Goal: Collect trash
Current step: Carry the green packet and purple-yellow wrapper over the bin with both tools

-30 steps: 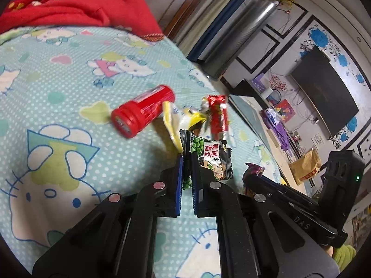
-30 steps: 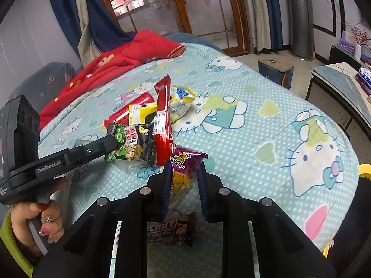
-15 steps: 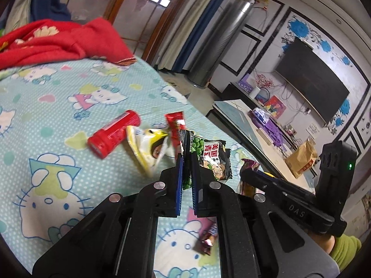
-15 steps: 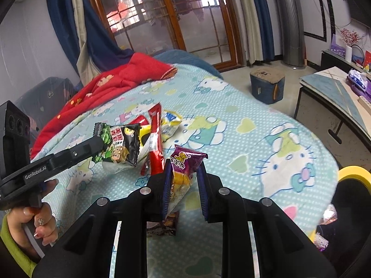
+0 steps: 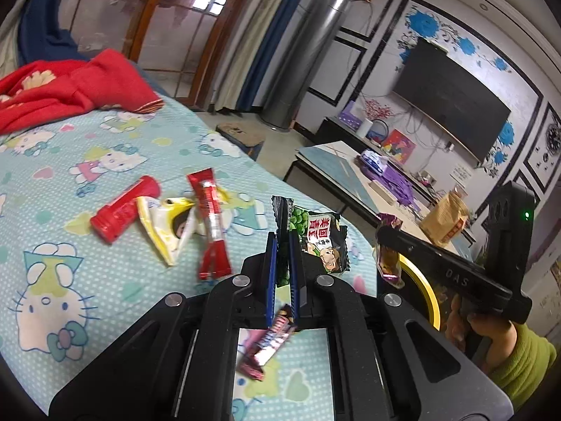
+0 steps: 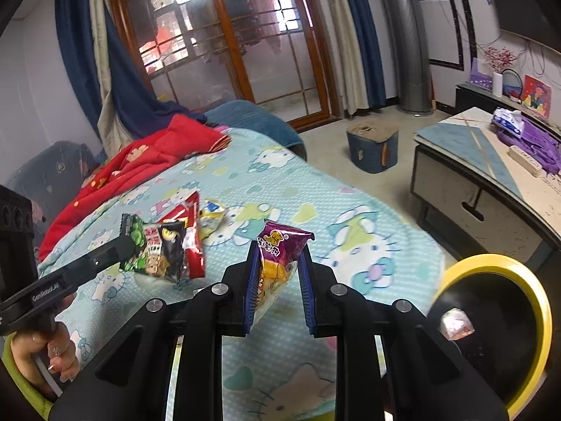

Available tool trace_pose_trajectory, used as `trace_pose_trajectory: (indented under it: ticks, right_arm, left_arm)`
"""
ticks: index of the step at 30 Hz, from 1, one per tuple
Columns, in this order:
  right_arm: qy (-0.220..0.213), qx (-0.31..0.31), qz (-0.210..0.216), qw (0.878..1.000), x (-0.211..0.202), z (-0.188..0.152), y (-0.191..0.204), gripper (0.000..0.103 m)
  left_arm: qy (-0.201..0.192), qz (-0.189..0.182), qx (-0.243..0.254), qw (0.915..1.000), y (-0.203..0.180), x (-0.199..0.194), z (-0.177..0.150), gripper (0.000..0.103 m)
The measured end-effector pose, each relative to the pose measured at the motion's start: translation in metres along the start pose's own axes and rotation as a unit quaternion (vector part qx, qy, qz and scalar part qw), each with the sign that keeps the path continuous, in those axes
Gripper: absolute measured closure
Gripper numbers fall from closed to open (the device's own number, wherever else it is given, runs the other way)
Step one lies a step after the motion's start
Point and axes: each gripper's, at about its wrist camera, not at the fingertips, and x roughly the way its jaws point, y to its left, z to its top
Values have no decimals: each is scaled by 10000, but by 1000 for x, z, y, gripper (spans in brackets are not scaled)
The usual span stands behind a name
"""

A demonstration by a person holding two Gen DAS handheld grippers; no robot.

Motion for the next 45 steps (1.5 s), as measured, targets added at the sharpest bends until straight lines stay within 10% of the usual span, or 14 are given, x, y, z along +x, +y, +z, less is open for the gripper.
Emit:
trace_pose_trajectory:
  ticks: [45]
  right_arm:
    - [-429,770,-1515,9845,-86,-36,-149,82]
  left_arm:
    - [609,-728,1457,9848,-139,59,-41,100]
